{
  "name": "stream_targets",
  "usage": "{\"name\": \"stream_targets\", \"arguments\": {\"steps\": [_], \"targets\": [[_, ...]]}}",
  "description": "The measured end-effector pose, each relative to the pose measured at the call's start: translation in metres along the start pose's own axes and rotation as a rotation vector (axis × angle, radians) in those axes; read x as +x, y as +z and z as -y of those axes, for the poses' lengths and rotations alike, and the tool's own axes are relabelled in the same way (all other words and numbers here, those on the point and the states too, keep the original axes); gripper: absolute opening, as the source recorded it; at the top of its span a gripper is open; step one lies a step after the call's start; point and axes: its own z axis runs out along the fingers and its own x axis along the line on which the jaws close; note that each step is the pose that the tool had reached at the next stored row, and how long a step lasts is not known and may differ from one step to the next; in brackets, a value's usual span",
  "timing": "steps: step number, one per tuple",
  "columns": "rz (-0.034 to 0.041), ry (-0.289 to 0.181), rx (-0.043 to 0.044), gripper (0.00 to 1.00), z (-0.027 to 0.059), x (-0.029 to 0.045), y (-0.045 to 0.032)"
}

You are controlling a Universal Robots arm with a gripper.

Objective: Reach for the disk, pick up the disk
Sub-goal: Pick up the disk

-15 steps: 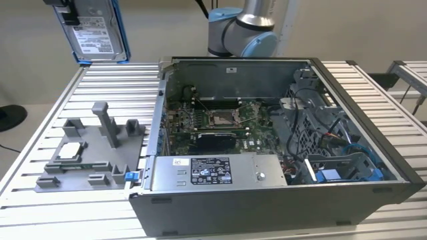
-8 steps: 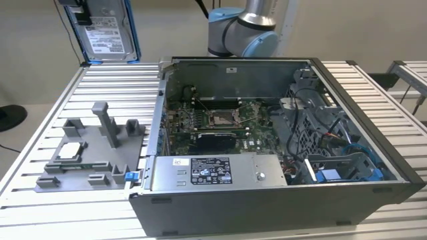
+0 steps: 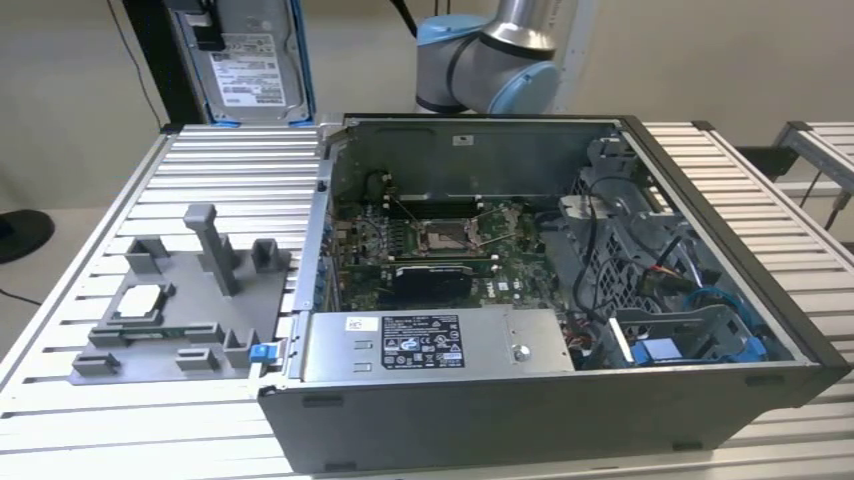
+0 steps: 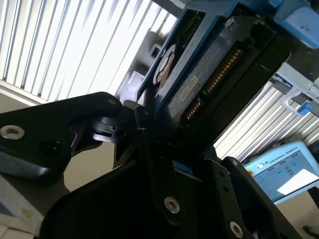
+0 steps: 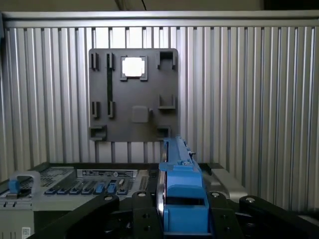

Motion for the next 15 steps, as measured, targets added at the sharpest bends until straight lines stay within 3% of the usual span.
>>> {"name": "stream_targets", "arguments": {"steps": [15], "targets": [[0.0, 0.0, -0.0002, 0.0, 0.0629, -0.0017, -0.0008]]}}
